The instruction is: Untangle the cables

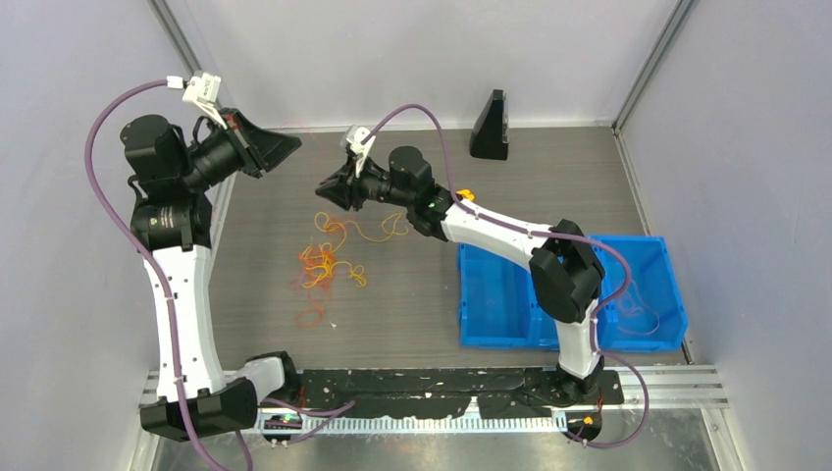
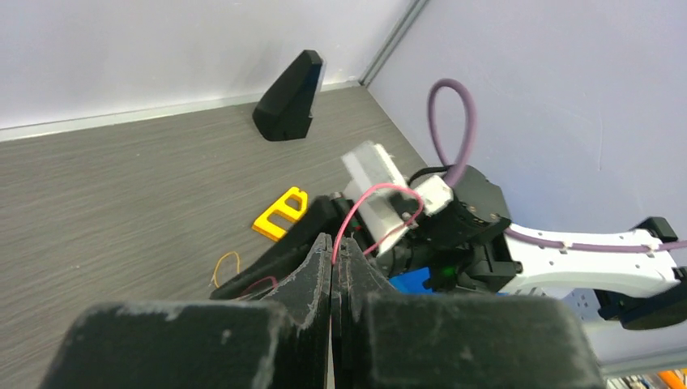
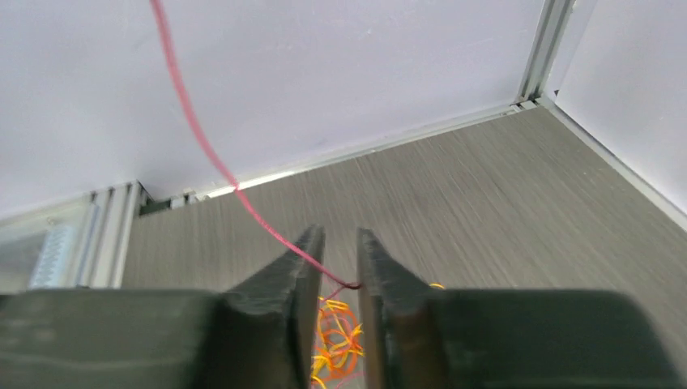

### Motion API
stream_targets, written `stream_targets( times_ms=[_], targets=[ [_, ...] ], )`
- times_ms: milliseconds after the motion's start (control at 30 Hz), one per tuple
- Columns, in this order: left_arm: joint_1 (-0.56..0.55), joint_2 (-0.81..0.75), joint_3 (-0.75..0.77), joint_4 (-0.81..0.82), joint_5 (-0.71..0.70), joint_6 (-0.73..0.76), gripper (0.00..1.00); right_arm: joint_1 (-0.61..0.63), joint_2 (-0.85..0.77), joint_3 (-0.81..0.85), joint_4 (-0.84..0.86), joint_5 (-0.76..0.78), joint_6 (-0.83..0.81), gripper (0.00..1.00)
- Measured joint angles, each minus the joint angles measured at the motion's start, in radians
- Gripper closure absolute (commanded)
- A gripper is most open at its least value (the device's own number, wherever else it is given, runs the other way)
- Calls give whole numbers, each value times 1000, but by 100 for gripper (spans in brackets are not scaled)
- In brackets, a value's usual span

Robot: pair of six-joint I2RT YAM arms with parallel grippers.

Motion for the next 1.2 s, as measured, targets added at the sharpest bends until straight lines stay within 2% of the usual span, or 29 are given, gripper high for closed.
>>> stream_targets(
  times_ms=[133,267,400,467,600,767,800,900,1000,1100,1200],
  targets=[
    [40,0,-18,-11,-44,-1,100,-7,-34,-17,4,16,-27,94],
    [106,21,-26,-98,-187,52,100,-34,-119,-50,-25,19,-24,94],
    [137,114,-65,-200,-317,161,100,-97,-245,-58,-63,6,17,95],
    [130,188,-112,-254,-316,203,100,-130,-321,-57,-82,-3,47,95],
    [-7,304,-164,-353,-259,284,100,-123,-386,-56,-160,-27,98,95],
    [-178,317,-220,-401,-251,354,100,-161,-398,-10,-235,-32,178,95],
    [-205,317,-222,-399,-236,360,92,-178,-403,0,-250,-32,193,95],
    [-256,314,-227,-378,-178,371,45,-232,-446,0,-306,-31,218,95],
    [-256,283,-263,-318,-157,359,20,-326,-573,-53,-357,-34,215,95],
    [-252,225,-290,-263,-159,348,8,-439,-746,-126,-454,-24,167,95],
    [-252,173,-287,-204,-161,353,3,-551,-940,-198,-578,30,100,95]
  ],
)
